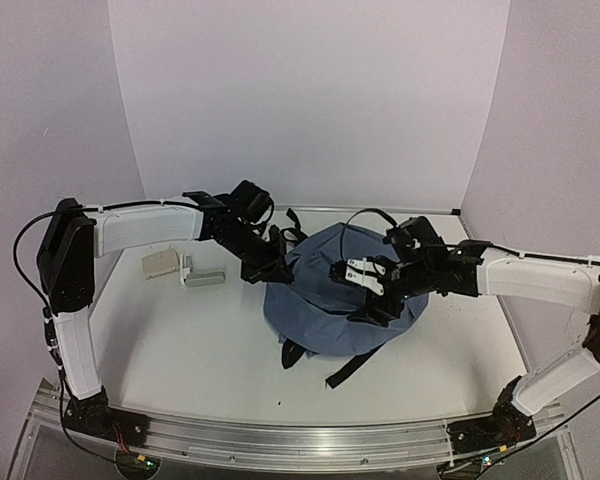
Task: Pack the student bag
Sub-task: Zip the student bag at the center of the board.
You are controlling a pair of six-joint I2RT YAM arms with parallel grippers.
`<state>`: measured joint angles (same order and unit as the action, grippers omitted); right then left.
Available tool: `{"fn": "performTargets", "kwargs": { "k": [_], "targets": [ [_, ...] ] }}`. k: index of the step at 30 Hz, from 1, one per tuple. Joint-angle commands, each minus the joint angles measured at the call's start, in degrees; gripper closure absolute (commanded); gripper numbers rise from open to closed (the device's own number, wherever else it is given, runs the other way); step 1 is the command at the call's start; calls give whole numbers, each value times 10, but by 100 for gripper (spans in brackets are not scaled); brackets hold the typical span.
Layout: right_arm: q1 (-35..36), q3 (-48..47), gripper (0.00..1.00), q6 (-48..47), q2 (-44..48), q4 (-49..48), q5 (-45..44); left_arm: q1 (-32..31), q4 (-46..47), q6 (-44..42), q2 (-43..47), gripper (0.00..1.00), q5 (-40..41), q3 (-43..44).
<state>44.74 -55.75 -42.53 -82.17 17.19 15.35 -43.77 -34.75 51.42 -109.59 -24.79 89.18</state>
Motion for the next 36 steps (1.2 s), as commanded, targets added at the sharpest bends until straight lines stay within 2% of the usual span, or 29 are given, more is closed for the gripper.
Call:
{"fn": "performTargets", "kwargs": {
  "k": [1, 4, 8, 10, 14, 20, 25, 30, 36],
  "targets": [
    [18, -77, 19, 155, -26, 1, 89, 2, 30, 18, 5, 100, -15, 32],
    [22, -104, 15, 211, -55, -9, 120, 2, 26, 18, 11, 100, -11, 25],
    [24, -114, 5, 230, -71, -14, 148, 5, 29, 23, 24, 100, 4, 17],
    [31, -116, 7, 241, -76, -25, 136, 7, 32, 25, 23, 100, 6, 18],
    [57, -140, 29, 306, -115, -66, 84, 10, 33, 29, 17, 100, 6, 20],
    [80, -142, 52, 336, -166, -93, 28, 30, 40, 38, 29, 100, 6, 2],
    [81, -120, 100, 317, -150, -94, 0, 53, 25, 27, 32, 100, 11, 4],
    [91, -46, 100, 223, -65, -43, -11, 96, 2, 3, 24, 100, 35, 12],
    [90, 82, 100, 47, 74, 34, -54, 117, -4, -17, 6, 100, 30, 36]
  ]
}}
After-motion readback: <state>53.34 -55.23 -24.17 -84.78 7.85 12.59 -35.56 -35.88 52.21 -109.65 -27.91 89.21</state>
